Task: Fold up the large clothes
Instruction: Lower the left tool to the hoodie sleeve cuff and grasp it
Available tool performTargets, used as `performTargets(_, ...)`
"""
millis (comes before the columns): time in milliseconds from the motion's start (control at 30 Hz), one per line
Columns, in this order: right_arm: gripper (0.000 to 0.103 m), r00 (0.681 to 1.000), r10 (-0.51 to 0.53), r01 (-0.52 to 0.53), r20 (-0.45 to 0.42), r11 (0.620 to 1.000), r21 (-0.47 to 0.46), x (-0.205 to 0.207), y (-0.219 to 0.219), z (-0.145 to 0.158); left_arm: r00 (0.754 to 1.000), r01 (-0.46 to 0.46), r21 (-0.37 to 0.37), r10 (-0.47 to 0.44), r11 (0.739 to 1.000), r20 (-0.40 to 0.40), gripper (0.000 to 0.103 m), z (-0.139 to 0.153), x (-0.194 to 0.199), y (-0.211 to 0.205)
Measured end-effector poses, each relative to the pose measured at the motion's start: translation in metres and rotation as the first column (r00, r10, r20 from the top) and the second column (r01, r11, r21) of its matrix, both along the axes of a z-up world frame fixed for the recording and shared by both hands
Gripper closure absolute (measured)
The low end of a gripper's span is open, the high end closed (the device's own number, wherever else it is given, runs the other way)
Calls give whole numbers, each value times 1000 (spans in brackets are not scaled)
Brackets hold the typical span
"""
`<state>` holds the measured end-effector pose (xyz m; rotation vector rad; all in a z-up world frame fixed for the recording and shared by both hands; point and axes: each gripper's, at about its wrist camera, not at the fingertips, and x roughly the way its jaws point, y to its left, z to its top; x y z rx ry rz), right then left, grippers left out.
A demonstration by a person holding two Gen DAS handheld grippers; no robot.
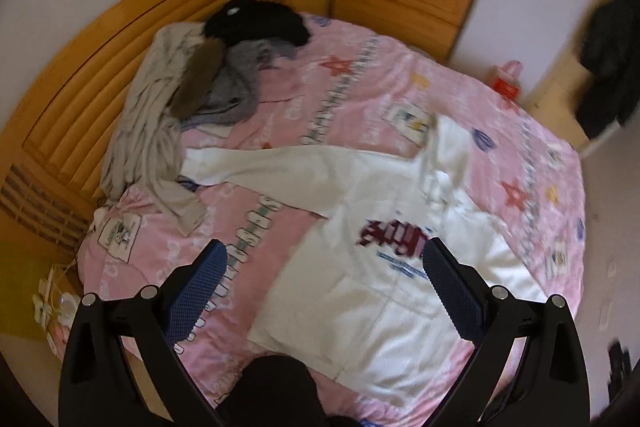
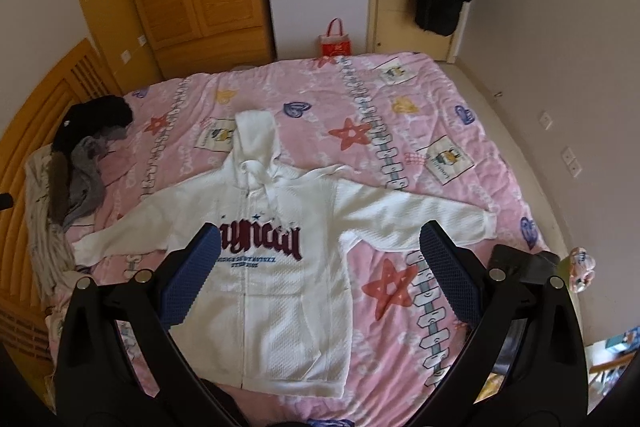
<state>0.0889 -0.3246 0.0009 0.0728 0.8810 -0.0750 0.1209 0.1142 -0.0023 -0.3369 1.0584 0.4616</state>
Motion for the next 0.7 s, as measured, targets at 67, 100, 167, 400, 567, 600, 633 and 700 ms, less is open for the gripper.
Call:
performTargets(67,6,1000,-26,26,-4,1000,-16,4,8,-1,997,-72,-32,71,997,-24,8,-21,11,45)
performTargets(100,6,999,-47,47,-6,999,-19,8,15,-1,995,-99,-49,98,994,-35,8,-33,17,66)
performTargets(167,6,997,-79,78,-15,997,-29,16,29,-6,987,-151,-65,147,986,-62,8,-57,28,107)
performTargets(400,6,984,-176,171,-35,979,-113,74,123,-34,939,-299,-135,266,944,-220,8,-194,88,272)
performTargets(567,6,984,-158,150,-85,984,-97,117,199,-63,906,-329,-203,247,922,-343,8,-314,121,358)
performTargets(600,6,983,-144,134,-110,986,-98,125,220,-72,897,-340,-224,244,914,-368,8,-336,124,371)
performTargets(633,6,984,-132,120,-121,988,-102,130,233,-77,887,-362,-263,244,894,-392,8,-364,126,384)
performTargets(700,6,986,-104,86,-129,987,-132,138,263,-86,869,-398,-307,247,865,-430,8,-403,129,400)
